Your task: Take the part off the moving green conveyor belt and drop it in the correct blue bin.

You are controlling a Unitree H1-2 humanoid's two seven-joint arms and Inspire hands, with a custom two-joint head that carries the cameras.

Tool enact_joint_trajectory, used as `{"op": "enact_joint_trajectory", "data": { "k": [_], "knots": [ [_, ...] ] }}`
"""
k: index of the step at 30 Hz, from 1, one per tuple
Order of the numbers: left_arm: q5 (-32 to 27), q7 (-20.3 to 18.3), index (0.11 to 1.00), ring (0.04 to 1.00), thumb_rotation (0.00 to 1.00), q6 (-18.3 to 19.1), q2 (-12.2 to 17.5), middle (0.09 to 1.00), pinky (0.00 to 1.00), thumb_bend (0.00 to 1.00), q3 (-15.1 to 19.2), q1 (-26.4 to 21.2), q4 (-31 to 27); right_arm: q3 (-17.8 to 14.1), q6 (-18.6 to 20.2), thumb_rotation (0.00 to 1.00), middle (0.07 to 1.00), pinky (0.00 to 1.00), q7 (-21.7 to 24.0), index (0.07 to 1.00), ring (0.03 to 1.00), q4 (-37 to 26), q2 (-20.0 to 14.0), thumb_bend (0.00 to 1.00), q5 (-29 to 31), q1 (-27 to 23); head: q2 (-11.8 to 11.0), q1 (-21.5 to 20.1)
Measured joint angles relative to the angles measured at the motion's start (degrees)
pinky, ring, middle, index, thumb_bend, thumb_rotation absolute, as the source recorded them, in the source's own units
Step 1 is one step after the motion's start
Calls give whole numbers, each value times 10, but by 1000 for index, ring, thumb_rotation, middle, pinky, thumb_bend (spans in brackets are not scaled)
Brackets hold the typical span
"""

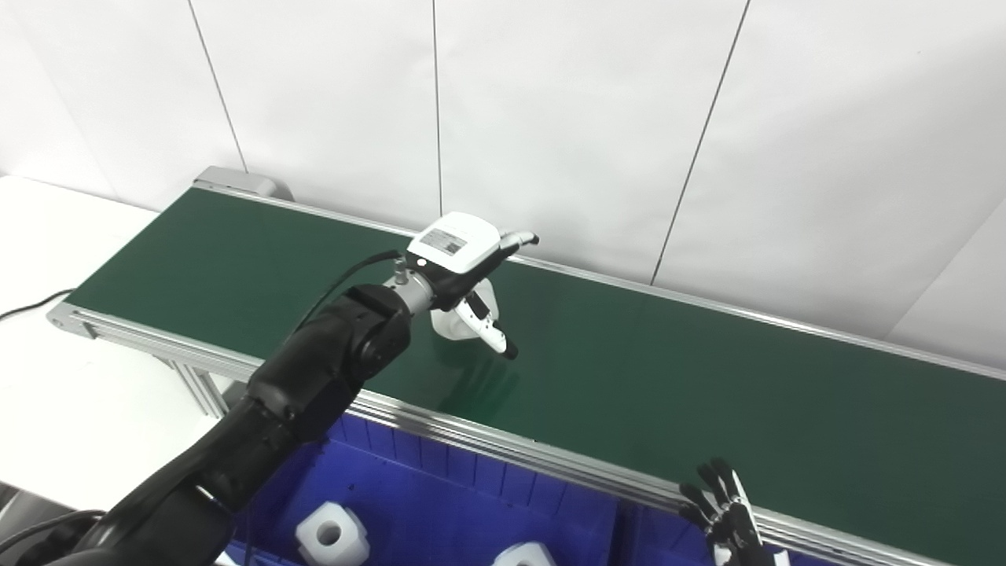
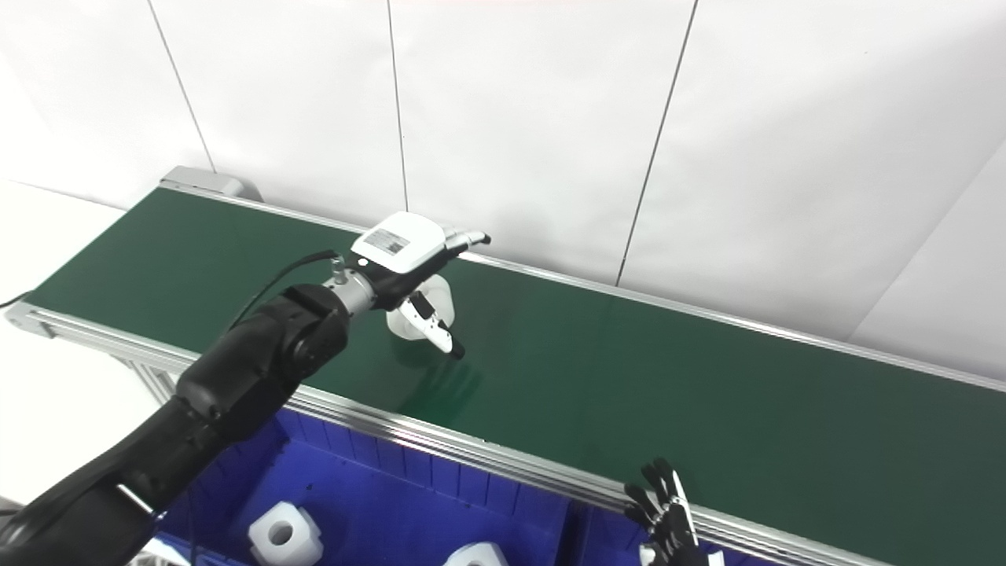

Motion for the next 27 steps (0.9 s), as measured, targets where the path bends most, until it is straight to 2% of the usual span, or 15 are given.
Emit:
{"op": "enact_joint_trajectory", "data": {
  "k": [4, 6, 10, 14, 16, 20, 21, 23, 25, 26, 27],
  "knots": [
    [-2, 1, 933, 903, 588, 21, -21, 919, 775, 953, -5, -7, 36, 2, 0, 917, 917, 798, -1, 948, 843, -2, 1, 790, -5, 3, 0, -4],
    [-3, 9, 931, 898, 576, 35, -35, 914, 764, 947, -5, -14, 64, 4, 0, 920, 917, 798, -1, 948, 842, -6, 2, 785, -6, 4, 1, -7],
    [-2, 31, 934, 904, 512, 53, -44, 922, 780, 909, -14, -18, 94, 7, 0, 924, 918, 798, -1, 950, 843, -14, 5, 777, -6, 10, 1, -15],
    [9, 83, 905, 907, 404, 73, -57, 929, 762, 863, -21, -23, 133, 10, 0, 920, 915, 793, -1, 947, 840, -20, 5, 787, -6, 15, 0, -24],
    [10, 132, 898, 916, 371, 81, -66, 936, 773, 842, -22, -23, 158, 11, 0, 917, 913, 789, -1, 946, 838, -22, 5, 795, -6, 18, 1, -27],
    [11, 196, 887, 924, 273, 101, -81, 941, 788, 808, -30, -24, 186, 14, 0, 914, 911, 781, -2, 943, 834, -24, 6, 800, -7, 22, 2, -30],
    [11, 208, 863, 894, 162, 101, -84, 914, 772, 813, -33, -25, 192, 14, 0, 913, 911, 776, -2, 940, 833, -25, 6, 793, -8, 23, 2, -30],
    [11, 222, 783, 804, 33, 106, -90, 834, 711, 853, -38, -29, 207, 14, 0, 906, 911, 774, -3, 940, 833, -29, 6, 797, -11, 24, 3, -30],
    [11, 224, 704, 690, 8, 111, -92, 750, 623, 868, -50, -33, 211, 15, 0, 904, 912, 775, -3, 943, 834, -33, 7, 799, -12, 25, 4, -29],
    [16, 223, 654, 596, 4, 113, -92, 678, 551, 848, -64, -38, 211, 15, 0, 903, 911, 777, -3, 944, 834, -35, 7, 801, -12, 25, 4, -29],
    [23, 221, 601, 492, 1, 114, -92, 593, 472, 643, -74, -43, 211, 16, 0, 903, 911, 779, -2, 946, 834, -36, 7, 804, -12, 25, 4, -29]
  ]
}}
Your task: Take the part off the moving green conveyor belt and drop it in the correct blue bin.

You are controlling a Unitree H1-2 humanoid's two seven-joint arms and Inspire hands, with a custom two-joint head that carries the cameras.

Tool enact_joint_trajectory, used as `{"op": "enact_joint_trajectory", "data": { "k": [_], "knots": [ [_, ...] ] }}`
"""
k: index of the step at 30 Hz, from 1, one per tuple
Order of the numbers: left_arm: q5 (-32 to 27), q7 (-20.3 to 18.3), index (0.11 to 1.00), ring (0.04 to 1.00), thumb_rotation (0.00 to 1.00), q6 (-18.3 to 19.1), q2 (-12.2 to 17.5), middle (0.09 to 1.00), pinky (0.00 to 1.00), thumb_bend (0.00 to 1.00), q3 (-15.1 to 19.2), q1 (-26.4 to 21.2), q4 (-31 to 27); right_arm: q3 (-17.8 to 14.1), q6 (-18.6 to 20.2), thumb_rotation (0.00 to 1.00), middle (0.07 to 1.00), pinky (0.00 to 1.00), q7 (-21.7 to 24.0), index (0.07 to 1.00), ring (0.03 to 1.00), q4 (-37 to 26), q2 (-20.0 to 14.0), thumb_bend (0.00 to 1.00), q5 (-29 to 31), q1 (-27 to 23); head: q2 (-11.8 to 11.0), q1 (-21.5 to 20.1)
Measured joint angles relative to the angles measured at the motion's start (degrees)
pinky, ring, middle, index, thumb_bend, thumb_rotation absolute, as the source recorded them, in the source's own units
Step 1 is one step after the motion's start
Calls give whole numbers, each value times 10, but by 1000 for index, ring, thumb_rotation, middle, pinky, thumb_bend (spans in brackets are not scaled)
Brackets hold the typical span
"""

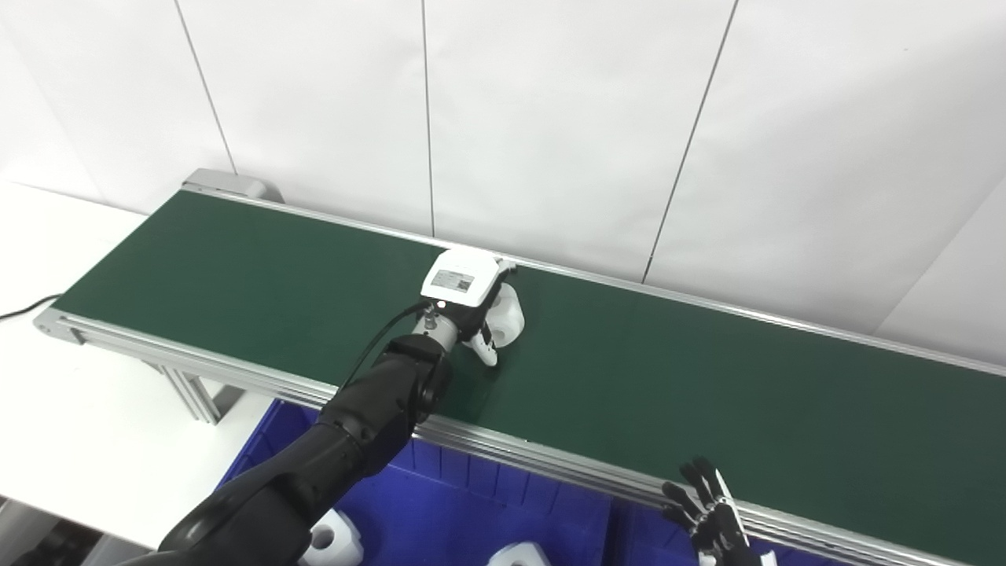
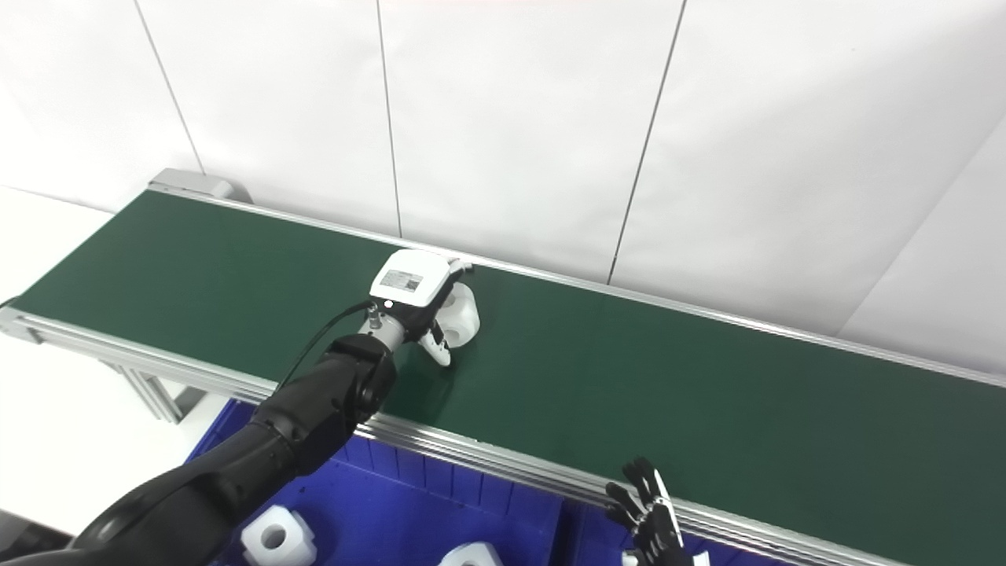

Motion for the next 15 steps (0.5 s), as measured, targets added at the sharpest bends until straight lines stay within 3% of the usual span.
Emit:
{"op": "enact_joint_trajectory", "data": {
  "k": [2, 4, 15],
  "knots": [
    [1, -5, 543, 416, 0, 5, 0, 519, 343, 537, -10, -7, 0, 1, 0, 901, 910, 774, 0, 946, 832, -1, 1, 801, 0, 1, 2, -1],
    [-2, -5, 526, 392, 0, 5, 1, 492, 275, 506, -10, -10, 0, 2, 0, 901, 907, 770, 0, 946, 828, -1, 2, 801, 1, 4, 2, -1],
    [-17, -20, 517, 389, 0, 4, 13, 472, 232, 500, -14, -11, -8, 5, 0, 915, 902, 761, 3, 957, 814, -2, 3, 793, 1, 5, 4, -3]
  ]
}}
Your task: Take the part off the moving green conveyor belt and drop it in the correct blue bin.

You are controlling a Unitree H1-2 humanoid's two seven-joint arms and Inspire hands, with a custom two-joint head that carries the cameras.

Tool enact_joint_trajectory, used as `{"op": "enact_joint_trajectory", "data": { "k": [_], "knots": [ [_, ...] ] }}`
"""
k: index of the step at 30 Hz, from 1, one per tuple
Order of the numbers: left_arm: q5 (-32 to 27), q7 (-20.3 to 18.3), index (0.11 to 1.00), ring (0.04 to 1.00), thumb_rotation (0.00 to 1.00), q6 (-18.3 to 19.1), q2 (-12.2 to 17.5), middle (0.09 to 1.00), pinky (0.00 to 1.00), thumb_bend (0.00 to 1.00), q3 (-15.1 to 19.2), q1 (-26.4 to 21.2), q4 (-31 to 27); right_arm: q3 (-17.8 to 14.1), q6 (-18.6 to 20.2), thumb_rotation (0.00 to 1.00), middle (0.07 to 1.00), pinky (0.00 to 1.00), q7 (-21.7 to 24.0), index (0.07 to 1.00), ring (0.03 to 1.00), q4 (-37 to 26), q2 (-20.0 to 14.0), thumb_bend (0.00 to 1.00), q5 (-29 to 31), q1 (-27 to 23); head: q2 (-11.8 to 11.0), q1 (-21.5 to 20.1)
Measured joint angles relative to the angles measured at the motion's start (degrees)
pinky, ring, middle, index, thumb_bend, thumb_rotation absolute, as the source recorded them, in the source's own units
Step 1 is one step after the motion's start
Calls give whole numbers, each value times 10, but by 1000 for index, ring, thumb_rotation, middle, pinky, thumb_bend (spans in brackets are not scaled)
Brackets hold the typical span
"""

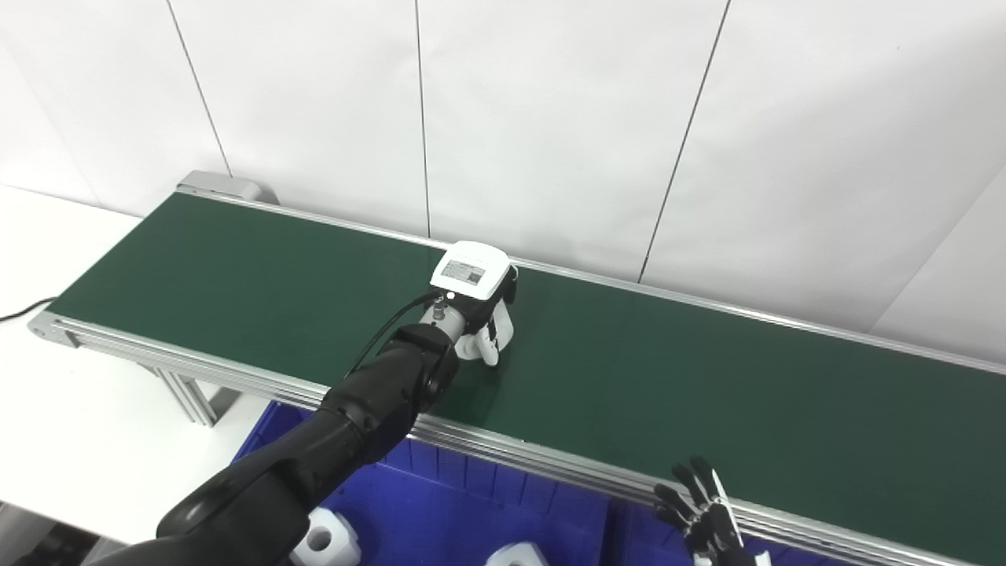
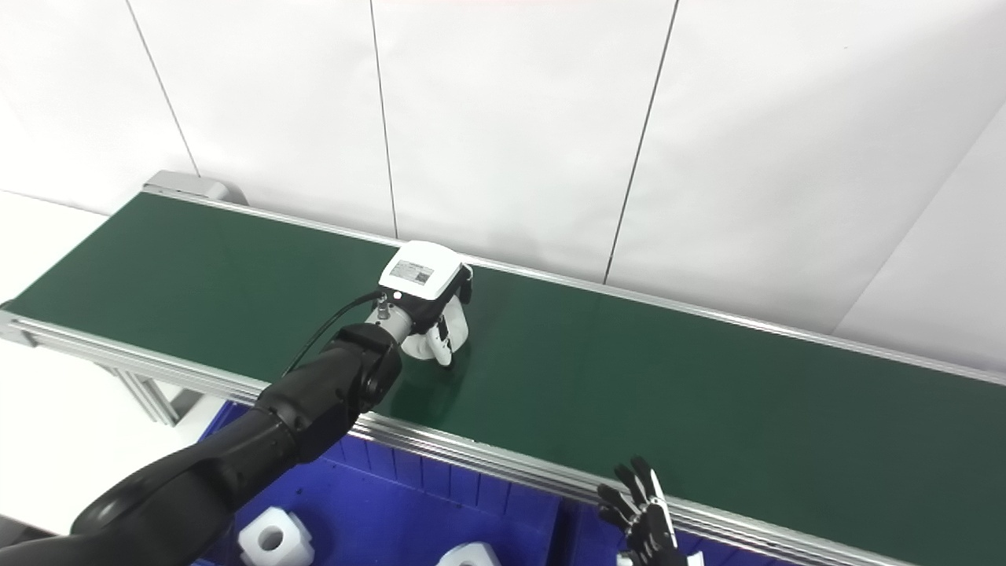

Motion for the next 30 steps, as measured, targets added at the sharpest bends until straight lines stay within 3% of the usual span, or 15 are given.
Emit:
{"op": "enact_joint_trajectory", "data": {
  "k": [8, 11, 13, 19, 22, 26, 30],
  "knots": [
    [0, -27, 519, 395, 0, 1, 4, 494, 263, 499, -2, 0, -18, 2, 0, 921, 897, 752, 0, 959, 805, 0, 0, 784, 0, 0, 3, 0],
    [-12, -51, 512, 399, 0, 1, 8, 500, 269, 500, 1, 5, -55, 3, 0, 915, 899, 751, 0, 961, 804, -3, 1, 785, 0, 0, 7, -1],
    [-14, -68, 515, 391, 0, 1, 12, 484, 247, 500, 4, 12, -95, 3, 0, 912, 901, 748, 0, 959, 801, -7, 1, 783, 0, 0, 19, -2],
    [-25, -135, 509, 432, 0, 4, 22, 548, 310, 474, 14, 37, -242, 4, 0, 907, 902, 737, 0, 959, 797, -11, 2, 774, -1, -1, 18, -1],
    [-24, -168, 524, 424, 0, 8, 27, 529, 314, 472, 27, 48, -317, 5, 0, 897, 902, 732, 1, 958, 796, -10, 2, 773, 0, -2, 19, 3],
    [-23, -221, 500, 439, 0, 23, 41, 550, 316, 471, 47, 59, -388, 6, 0, 895, 904, 731, 3, 958, 797, -10, 2, 766, 5, -7, 18, 10],
    [-23, -241, 510, 440, 0, 27, 49, 540, 318, 472, 71, 84, -438, 6, 0, 900, 905, 724, 4, 956, 791, -9, 2, 776, 5, -9, 18, 11]
  ]
}}
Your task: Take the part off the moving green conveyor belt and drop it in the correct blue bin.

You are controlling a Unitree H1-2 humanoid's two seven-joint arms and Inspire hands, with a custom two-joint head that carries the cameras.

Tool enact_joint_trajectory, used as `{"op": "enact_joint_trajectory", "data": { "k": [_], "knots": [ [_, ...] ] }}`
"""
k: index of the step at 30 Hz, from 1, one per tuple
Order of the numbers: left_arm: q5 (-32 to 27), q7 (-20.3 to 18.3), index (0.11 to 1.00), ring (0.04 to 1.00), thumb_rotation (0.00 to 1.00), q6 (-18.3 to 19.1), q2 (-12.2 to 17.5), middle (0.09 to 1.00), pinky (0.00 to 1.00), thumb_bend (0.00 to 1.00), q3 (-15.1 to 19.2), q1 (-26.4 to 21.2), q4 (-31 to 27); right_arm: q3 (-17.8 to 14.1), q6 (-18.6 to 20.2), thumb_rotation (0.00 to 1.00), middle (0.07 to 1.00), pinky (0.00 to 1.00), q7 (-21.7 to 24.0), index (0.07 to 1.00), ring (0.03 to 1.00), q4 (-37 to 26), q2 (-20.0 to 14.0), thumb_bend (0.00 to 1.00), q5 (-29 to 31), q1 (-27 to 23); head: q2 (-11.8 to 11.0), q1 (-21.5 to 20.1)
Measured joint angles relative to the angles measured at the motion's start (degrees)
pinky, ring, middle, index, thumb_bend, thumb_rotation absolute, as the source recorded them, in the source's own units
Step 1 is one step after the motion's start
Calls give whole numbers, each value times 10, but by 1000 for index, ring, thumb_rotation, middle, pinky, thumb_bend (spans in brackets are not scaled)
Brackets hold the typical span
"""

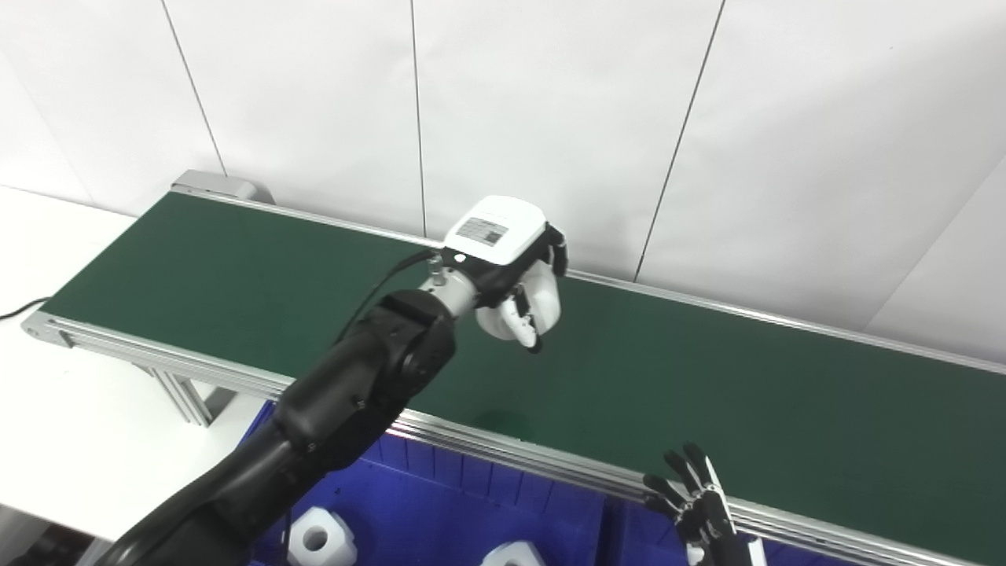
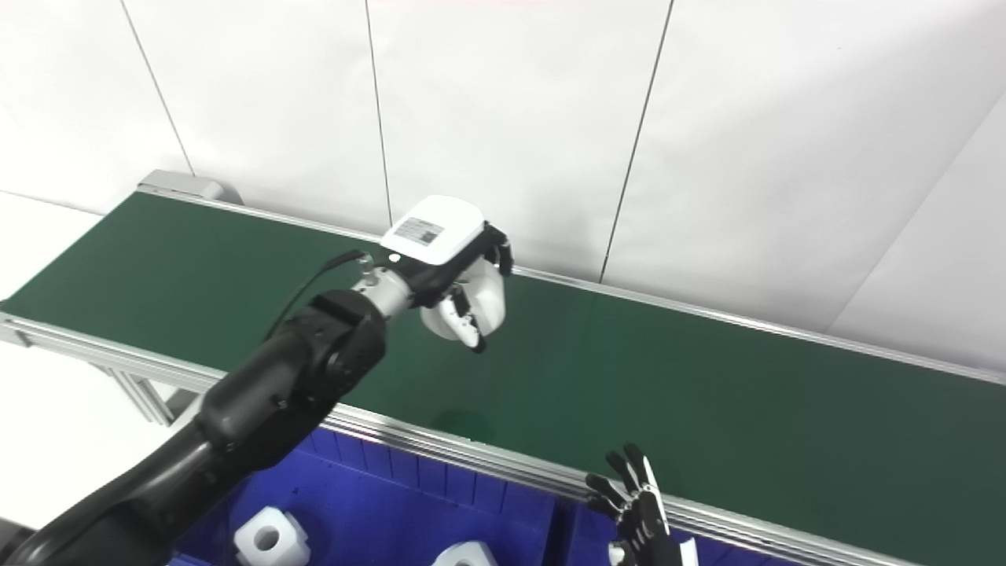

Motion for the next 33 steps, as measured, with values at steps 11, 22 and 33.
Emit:
{"op": "enact_joint_trajectory", "data": {
  "k": [11, 22, 33],
  "knots": [
    [0, -35, 533, 426, 0, 15, -5, 516, 313, 471, 37, 116, -118, -5, 13, 908, 905, 736, 1, 958, 802, -44, 2, 803, 4, -5, 80, 51],
    [13, -49, 529, 422, 0, 12, -31, 527, 311, 470, 33, 262, -187, -15, 72, 918, 896, 691, 2, 949, 777, -75, -1, 824, 12, -29, 128, 70],
    [26, 39, 544, 403, 0, -35, -44, 502, 316, 470, 22, 349, -114, -15, 80, 904, 888, 699, 4, 941, 783, -76, 0, 805, 14, -31, 127, 67]
  ]
}}
